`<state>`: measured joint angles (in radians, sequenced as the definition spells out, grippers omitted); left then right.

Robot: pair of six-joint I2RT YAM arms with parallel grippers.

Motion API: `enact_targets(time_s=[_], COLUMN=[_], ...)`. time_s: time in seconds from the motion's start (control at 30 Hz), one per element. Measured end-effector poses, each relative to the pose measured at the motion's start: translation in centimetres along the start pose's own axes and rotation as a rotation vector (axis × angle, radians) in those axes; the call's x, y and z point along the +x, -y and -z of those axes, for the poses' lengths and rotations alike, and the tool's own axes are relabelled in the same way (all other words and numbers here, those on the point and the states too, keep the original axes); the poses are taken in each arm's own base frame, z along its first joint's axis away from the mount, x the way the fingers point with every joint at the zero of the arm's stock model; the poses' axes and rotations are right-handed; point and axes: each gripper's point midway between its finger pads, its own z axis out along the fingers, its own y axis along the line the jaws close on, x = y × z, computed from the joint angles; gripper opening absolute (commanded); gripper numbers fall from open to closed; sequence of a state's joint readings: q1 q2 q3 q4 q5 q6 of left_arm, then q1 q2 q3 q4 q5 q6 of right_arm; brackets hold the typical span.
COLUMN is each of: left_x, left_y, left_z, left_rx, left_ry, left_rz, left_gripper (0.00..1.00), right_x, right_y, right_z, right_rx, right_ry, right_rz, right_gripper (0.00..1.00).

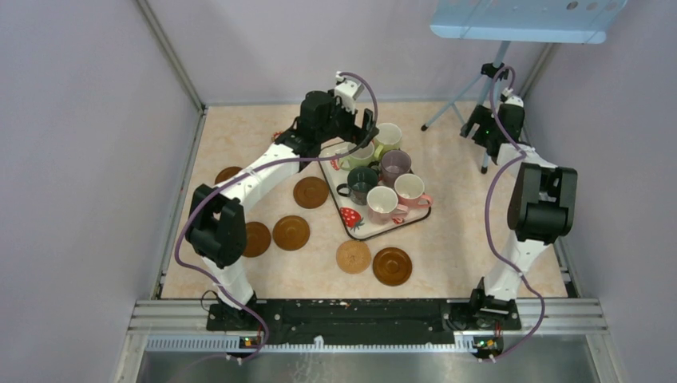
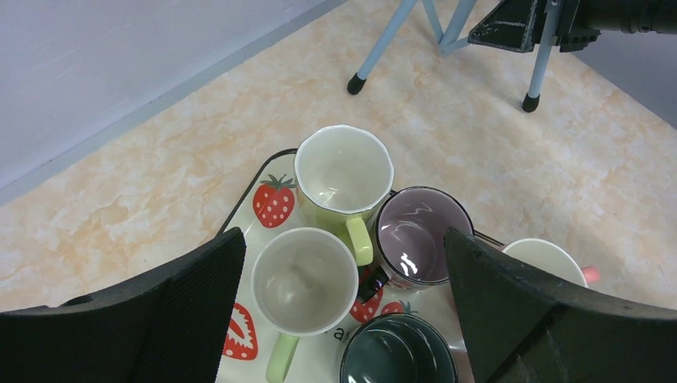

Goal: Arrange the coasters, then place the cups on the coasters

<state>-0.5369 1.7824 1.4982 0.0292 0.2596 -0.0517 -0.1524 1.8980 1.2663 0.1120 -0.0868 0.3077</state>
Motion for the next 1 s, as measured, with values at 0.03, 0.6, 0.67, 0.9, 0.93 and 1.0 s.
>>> enact_targets(time_s=[0.03,0.6,0.67,0.9,0.93,1.0], left_x=[0.0,-0.2,-0.1,-0.1,-0.1,-0.1], left_y=[0.0,-0.8,-0.9,-0.8,-0.8,-0.7], left_z=[0.0,0.1,0.1,0.5,0.7,1.2], left_rx=[0.000,-0.025,-0.026,-0.029,-0.029,-0.031], left_ry=[0.001,0.003,0.002,-0.005,-0.004,-0.002], left_rz=[-0.001,-0.021,-0.023,-0.021,-0.021,-0.022], left_gripper=[0.99,0.99,0.99,0.99,0.99,0.99], right_x=[0.0,0.3,0.3,0.1,0.1,0.1], right_y=[0.0,-2.7,-2.8,-3.7,-3.9,-4.2], right_z=[-0.1,-1.5,-1.5,-1.8,-1.7,-1.7], right_rx=[-0.002,-0.079,-0.082,-0.117,-0.123,-0.128], right_ry=[0.000,-0.016,-0.016,-0.033,-0.036,-0.039], right_rz=[0.000,0.018,0.018,0.017,0.017,0.019], right_gripper=[0.87,0.87,0.87,0.87,0.87,0.87])
